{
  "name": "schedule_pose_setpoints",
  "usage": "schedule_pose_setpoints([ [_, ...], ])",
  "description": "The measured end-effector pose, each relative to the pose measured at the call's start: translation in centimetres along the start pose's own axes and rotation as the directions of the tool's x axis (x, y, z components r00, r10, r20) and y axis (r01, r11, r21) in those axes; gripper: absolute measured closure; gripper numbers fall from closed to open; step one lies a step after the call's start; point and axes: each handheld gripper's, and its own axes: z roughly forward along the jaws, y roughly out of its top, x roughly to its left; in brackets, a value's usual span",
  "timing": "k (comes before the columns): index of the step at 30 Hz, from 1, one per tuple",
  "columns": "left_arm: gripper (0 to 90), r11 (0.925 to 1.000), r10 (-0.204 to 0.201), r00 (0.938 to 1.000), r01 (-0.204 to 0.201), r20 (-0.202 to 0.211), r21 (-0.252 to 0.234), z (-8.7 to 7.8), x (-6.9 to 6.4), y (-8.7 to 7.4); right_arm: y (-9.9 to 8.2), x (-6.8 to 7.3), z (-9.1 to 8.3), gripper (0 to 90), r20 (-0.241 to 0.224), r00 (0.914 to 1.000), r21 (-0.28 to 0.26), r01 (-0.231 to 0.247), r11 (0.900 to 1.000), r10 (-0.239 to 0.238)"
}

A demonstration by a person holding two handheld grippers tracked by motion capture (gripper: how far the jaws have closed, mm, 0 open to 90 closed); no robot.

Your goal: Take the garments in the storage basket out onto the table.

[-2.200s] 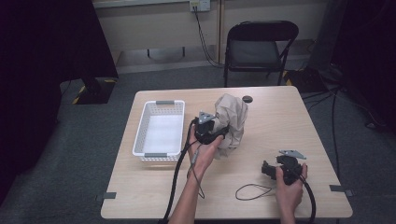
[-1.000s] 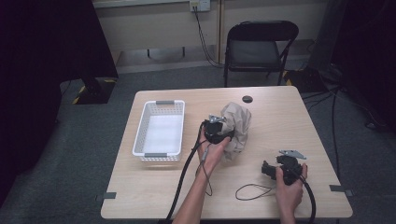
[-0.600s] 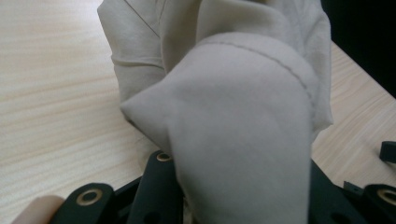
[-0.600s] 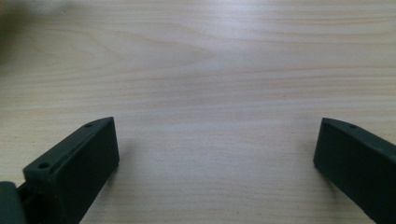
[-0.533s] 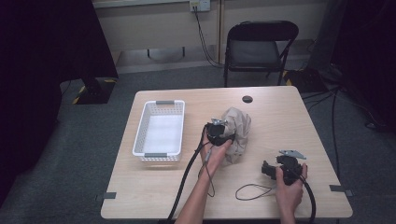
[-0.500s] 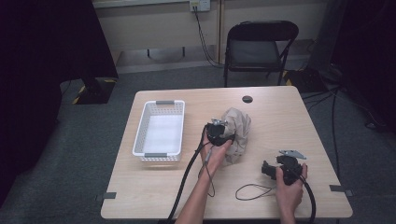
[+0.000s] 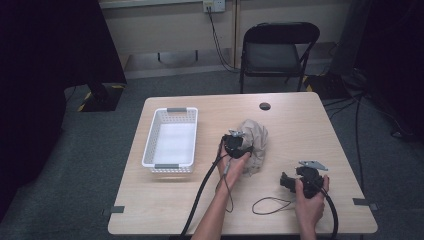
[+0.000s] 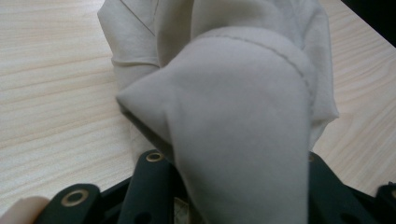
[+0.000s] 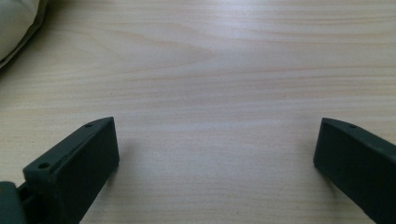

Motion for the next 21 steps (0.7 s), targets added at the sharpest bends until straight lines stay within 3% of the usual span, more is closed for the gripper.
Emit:
schedule_pose_setpoints([
  [8,55.3,1.0000,0.006,1.0000,-0.006,0.001,0.006,0.5,-0.1,-0.2,0.0,0.0,0.0,0.0,0.000,1.0000,0.000,0.000,1.0000,0.000],
  [12,40.4,0.9998,0.012,0.9999,-0.012,0.001,0.019,0.7,-0.2,-0.3,0.0,0.0,0.0,0.0,0.000,1.0000,0.000,0.000,1.0000,0.000],
  [14,36.5,0.9999,0.003,1.0000,-0.003,-0.004,0.016,0.9,-0.2,-0.4,0.0,0.0,0.0,0.0,0.000,1.0000,0.000,0.000,1.0000,0.000],
  [21,23.9,0.9994,0.030,0.9995,-0.030,-0.002,0.018,1.3,-0.3,-0.6,0.0,0.0,0.0,0.0,0.000,1.0000,0.000,0.000,1.0000,0.000],
])
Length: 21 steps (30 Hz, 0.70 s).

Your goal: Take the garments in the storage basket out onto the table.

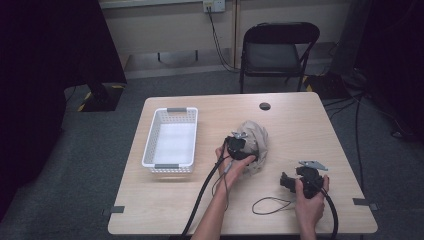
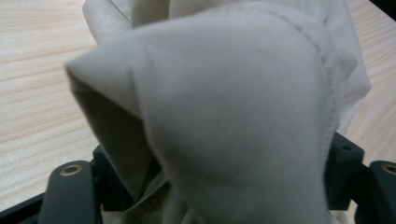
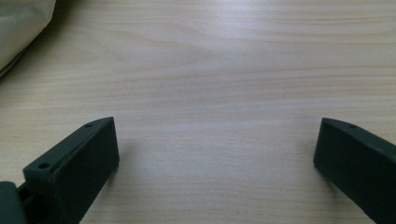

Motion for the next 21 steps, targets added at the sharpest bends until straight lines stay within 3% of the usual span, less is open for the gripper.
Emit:
schedule_pose_setpoints([
  [5,18.0,0.9998,0.020,0.9998,-0.020,-0.005,-0.004,0.17,-0.08,-0.05,0.00,0.00,0.00,0.0,0.000,1.0000,0.000,0.000,1.0000,0.000],
  [11,12.0,1.0000,-0.001,1.0000,0.001,0.002,-0.009,0.22,-0.16,0.07,0.00,0.00,0.00,0.0,0.000,1.0000,0.000,0.000,1.0000,0.000],
  [21,11.6,0.9990,0.004,1.0000,-0.003,0.004,-0.044,0.36,-0.11,0.02,0.00,0.00,0.00,0.0,0.000,1.0000,0.000,0.000,1.0000,0.000],
])
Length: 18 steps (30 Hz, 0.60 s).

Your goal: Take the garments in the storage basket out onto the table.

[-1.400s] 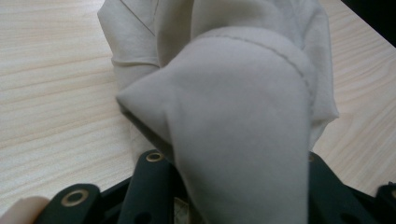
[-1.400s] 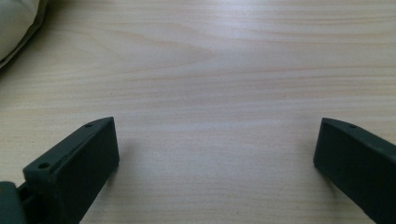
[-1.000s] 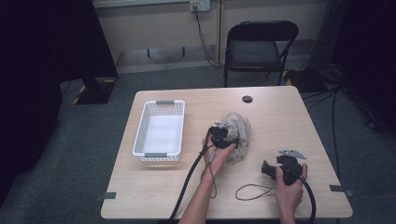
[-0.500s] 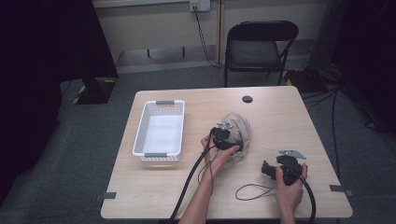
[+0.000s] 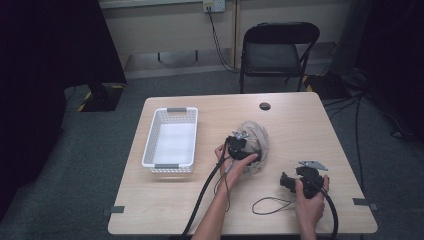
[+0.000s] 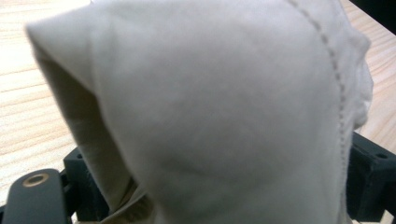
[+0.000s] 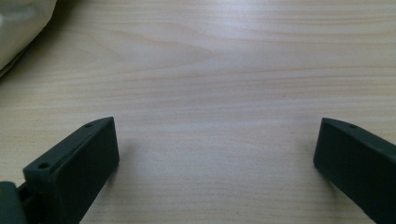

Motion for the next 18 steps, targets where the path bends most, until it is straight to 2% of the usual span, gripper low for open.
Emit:
schedule_pose_setpoints([
  [4,9.3,1.0000,0.004,0.9999,-0.004,0.012,0.000,-0.06,0.01,0.01,0.00,0.00,0.00,0.0,0.000,1.0000,0.000,0.001,1.0000,-0.001],
  [11,7.3,1.0000,0.000,1.0000,0.000,0.010,-0.003,-0.33,0.05,0.09,0.00,0.00,0.00,0.0,0.000,1.0000,0.000,0.000,1.0000,0.000],
  [14,6.7,0.9997,0.021,0.9996,-0.021,0.018,-0.010,-0.49,-0.07,0.12,0.00,0.00,0.00,0.0,0.000,1.0000,0.000,0.000,1.0000,0.000],
  [18,5.9,0.9997,0.011,0.9995,-0.011,0.028,-0.021,-0.88,-0.09,0.33,0.00,0.00,0.00,0.0,0.000,1.0000,0.000,0.000,1.0000,0.000],
])
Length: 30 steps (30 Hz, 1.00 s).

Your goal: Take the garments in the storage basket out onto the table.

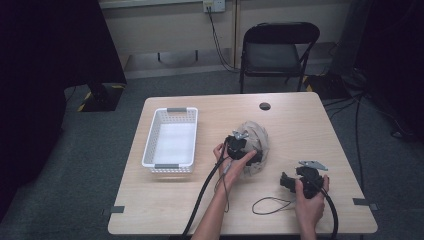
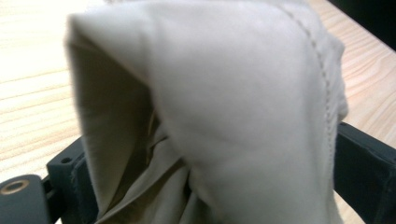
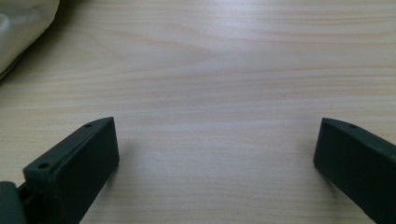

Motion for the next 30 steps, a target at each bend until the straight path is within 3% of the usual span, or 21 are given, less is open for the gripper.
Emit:
schedule_pose_setpoints([
  [6,5.6,0.9994,-0.013,0.9999,0.013,-0.001,-0.032,-0.8,0.2,0.5,0.0,0.0,0.0,0.0,0.000,1.0000,0.000,0.000,1.0000,0.000],
  [15,5.3,0.9993,-0.020,0.9998,0.020,-0.003,-0.032,-1.3,0.2,0.6,0.0,0.0,0.0,0.0,0.000,1.0000,0.000,0.000,1.0000,0.000],
  [22,5.3,0.9989,-0.026,0.9992,0.025,-0.030,-0.040,-2.0,0.7,0.7,0.0,0.0,0.0,0.0,0.000,1.0000,0.000,0.000,1.0000,0.000],
  [30,4.8,0.9980,-0.034,0.9992,0.033,-0.020,-0.053,-2.7,0.9,0.9,0.0,0.0,0.0,0.0,0.000,1.0000,0.000,0.000,1.0000,0.000],
])
